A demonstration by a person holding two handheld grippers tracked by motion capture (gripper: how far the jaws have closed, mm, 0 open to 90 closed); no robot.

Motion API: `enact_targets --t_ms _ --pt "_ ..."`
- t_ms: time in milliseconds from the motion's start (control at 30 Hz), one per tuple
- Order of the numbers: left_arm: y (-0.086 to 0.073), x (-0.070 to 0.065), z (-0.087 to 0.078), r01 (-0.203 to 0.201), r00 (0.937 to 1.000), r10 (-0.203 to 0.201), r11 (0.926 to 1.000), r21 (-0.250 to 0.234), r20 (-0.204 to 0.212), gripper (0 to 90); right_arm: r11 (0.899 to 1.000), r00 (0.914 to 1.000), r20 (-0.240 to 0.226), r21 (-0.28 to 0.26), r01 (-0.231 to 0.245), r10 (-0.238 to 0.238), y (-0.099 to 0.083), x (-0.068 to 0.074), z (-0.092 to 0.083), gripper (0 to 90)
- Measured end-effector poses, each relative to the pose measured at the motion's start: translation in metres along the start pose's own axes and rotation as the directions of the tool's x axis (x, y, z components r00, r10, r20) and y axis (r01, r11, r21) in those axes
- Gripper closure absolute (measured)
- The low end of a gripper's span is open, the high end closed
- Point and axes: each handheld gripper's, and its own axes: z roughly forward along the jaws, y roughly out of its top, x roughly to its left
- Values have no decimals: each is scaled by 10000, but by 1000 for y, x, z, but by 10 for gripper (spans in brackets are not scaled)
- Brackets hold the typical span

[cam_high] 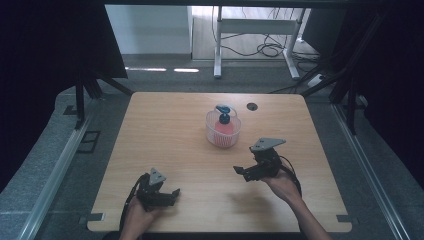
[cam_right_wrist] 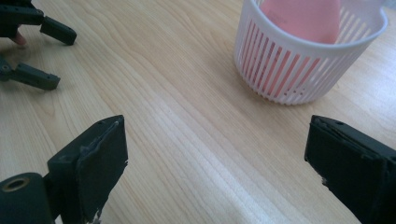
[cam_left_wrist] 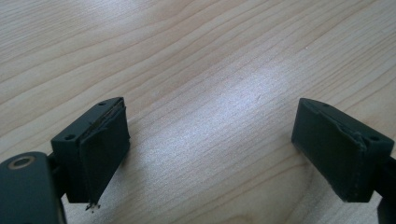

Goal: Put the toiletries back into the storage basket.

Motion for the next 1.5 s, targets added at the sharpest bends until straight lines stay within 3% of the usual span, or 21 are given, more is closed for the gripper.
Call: enact_targets --t_ms 867,1500 --pt "0 -1 0 88 10000 -88 10000 -6 -7 109 9984 9972 691 512 245 -280 -45 3 -15 49" --pt "0 -1 0 98 10000 -98 10000 -11 -15 109 9979 9948 933 473 -451 405 -83 0 -28 43"
